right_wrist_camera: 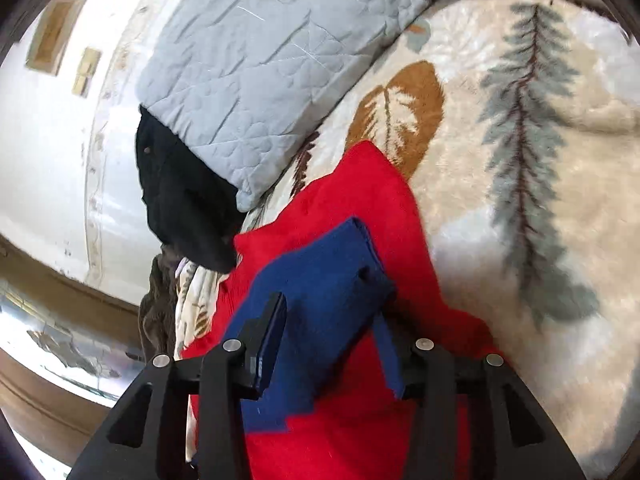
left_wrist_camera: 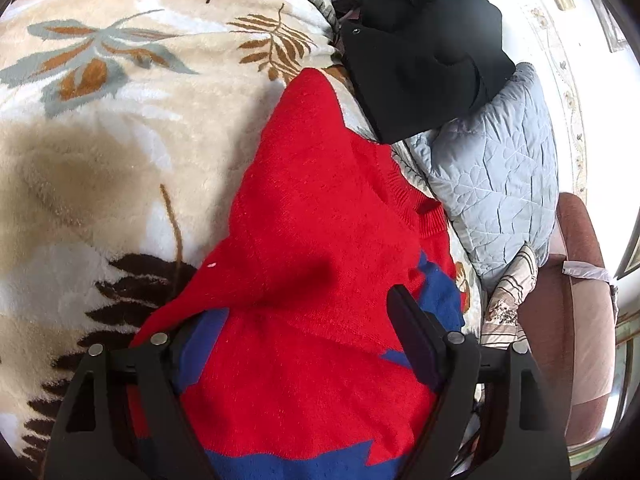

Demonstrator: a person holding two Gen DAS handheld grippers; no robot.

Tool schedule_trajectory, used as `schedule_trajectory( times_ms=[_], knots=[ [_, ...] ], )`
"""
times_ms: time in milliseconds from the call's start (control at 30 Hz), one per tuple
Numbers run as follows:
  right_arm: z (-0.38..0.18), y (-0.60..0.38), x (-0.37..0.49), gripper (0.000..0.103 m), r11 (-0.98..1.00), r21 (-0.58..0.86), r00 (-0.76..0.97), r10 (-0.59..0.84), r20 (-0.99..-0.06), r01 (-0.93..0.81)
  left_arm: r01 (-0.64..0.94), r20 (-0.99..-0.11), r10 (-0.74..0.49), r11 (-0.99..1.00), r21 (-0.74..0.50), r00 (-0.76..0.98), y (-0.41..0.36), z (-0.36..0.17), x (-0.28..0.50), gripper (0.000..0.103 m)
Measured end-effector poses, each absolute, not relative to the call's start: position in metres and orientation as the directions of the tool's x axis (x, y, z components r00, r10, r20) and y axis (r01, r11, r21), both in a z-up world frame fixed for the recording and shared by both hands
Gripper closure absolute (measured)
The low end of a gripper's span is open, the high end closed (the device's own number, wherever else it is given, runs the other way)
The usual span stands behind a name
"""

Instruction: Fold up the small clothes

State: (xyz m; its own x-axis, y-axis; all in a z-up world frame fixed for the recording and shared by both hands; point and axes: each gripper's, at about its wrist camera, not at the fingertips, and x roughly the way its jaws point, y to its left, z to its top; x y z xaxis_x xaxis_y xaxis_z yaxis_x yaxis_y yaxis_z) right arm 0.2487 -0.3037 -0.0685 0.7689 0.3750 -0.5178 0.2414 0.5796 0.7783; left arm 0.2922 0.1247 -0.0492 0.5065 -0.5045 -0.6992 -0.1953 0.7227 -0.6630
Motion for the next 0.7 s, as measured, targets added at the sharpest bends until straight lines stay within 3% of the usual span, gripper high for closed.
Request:
schedule_trajectory(
  times_ms=[33,67,133,200,267,333,367,400,467,600,700],
  knots=[
    [-0.062,-0.302,0.254,0.090,0.592,0.775,0.768,0.385,-0.512,0.220,-0.192,-0.699,-0.501,0.726,-0.660,0.510,0.124,-0.048,0.292,0.025],
    [-0.055,-0.302,0.255,0.098,0.603,0.774,0.773,0.390,-0.500,0.196,-0.188,-0.699,-0.495,0.731,-0.656,0.516,0.124,-0.047,0.291,0.031],
    [-0.030,-0.304,0.244,0.098,0.637,0.762,0.835,0.351,-0.423,0.118,-0.182,-0.699,-0.487,0.738,-0.650,0.524,0.125,-0.044,0.291,0.035],
    [-0.023,-0.310,0.240,0.098,0.669,0.732,0.854,0.301,-0.425,0.128,-0.186,-0.696,-0.497,0.729,-0.659,0.518,0.126,-0.046,0.292,0.035],
    [-0.032,-0.316,0.246,0.098,0.692,0.697,0.829,0.268,-0.491,0.189,-0.191,-0.701,-0.505,0.726,-0.660,0.504,0.125,-0.050,0.295,0.041],
    [-0.062,-0.319,0.259,0.098,0.729,0.620,0.724,0.256,-0.640,0.291,-0.194,-0.716,-0.498,0.738,-0.646,0.489,0.122,-0.053,0.295,0.041],
    [-0.069,-0.318,0.259,0.098,0.732,0.616,0.713,0.264,-0.649,0.290,-0.188,-0.722,-0.490,0.749,-0.636,0.489,0.120,-0.052,0.295,0.041],
    [-0.067,-0.317,0.255,0.099,0.733,0.619,0.726,0.259,-0.637,0.282,-0.185,-0.732,-0.481,0.761,-0.622,0.483,0.118,-0.050,0.295,0.041],
    [-0.055,-0.317,0.242,0.089,0.738,0.611,0.747,0.228,-0.625,0.286,-0.173,-0.737,-0.478,0.772,-0.612,0.477,0.115,-0.046,0.292,0.041],
    [-0.030,-0.309,0.217,0.089,0.753,0.629,0.828,0.218,-0.516,0.193,-0.072,-0.686,-0.557,0.750,-0.658,0.469,0.099,-0.031,0.277,0.042],
    [-0.038,-0.295,0.225,0.089,0.780,0.608,0.793,0.271,-0.546,0.152,0.019,-0.678,-0.544,0.787,-0.617,0.495,0.083,-0.016,0.273,0.041]
  ],
)
